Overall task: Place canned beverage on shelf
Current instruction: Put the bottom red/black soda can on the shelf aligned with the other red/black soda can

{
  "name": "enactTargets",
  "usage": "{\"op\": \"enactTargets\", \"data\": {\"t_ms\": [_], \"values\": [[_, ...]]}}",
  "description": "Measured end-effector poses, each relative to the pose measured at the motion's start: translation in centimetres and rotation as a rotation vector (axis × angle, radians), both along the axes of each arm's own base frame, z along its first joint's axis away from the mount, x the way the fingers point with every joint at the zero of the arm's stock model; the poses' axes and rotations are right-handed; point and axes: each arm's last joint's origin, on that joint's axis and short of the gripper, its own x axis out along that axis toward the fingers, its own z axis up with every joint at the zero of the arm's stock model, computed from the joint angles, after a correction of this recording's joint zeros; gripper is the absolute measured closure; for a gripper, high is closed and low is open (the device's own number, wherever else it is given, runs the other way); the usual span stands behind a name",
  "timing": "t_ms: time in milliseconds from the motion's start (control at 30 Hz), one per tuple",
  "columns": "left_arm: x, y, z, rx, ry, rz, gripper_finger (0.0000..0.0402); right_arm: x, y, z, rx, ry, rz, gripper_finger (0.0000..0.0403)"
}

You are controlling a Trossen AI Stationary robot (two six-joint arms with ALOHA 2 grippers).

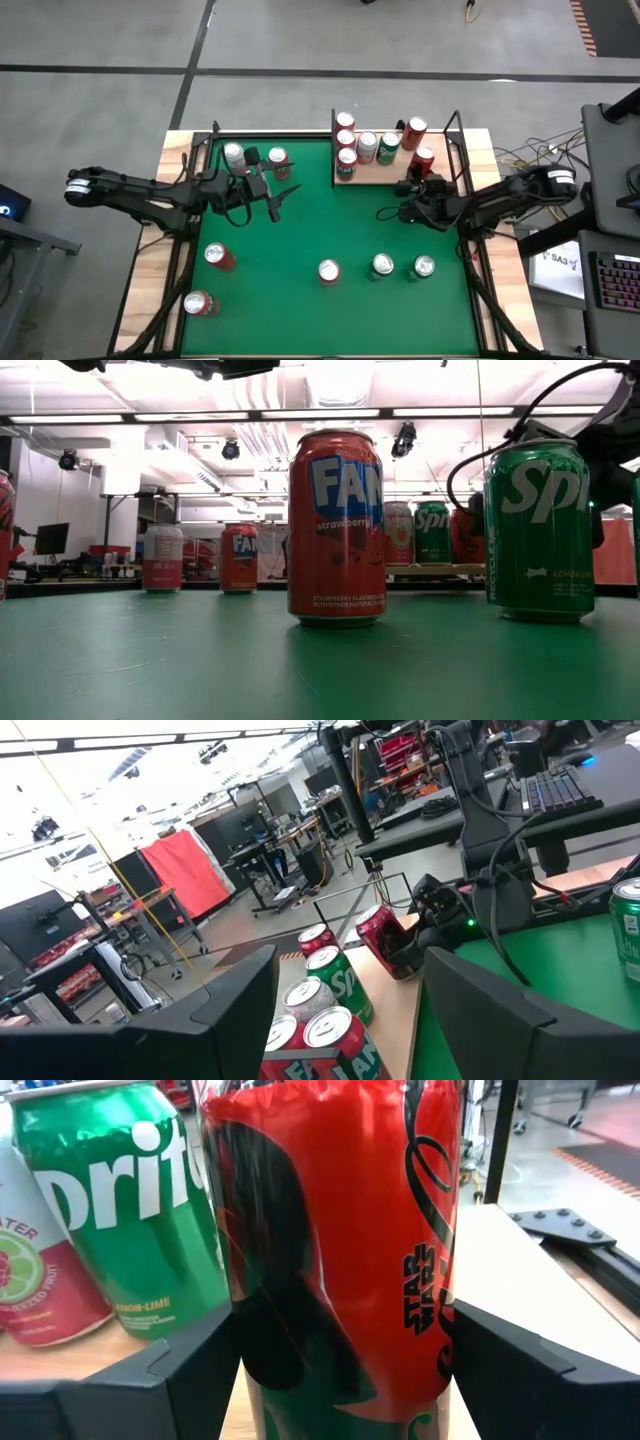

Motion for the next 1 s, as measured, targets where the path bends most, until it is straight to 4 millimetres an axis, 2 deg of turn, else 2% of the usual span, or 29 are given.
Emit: {"op": "enactTargets", "data": {"t_ms": [433, 733, 1000], "values": [[-0.01, 0.03, 0.0, -0.006, -0.002, 0.01, 0.0167, 0.0, -0.04, -0.75, -0.036, -0.006, -0.038, 0.0108], [-0.01, 0.03, 0.0, -0.006, -0.002, 0.01, 0.0167, 0.25, -0.06, -0.53, -0.046, 0.019, -0.032, 0.0076], [-0.01, 0.02, 0.0, -0.006, -0.002, 0.01, 0.0167, 0.34, -0.07, -0.44, -0.053, 0.039, -0.03, 0.0071]]}}
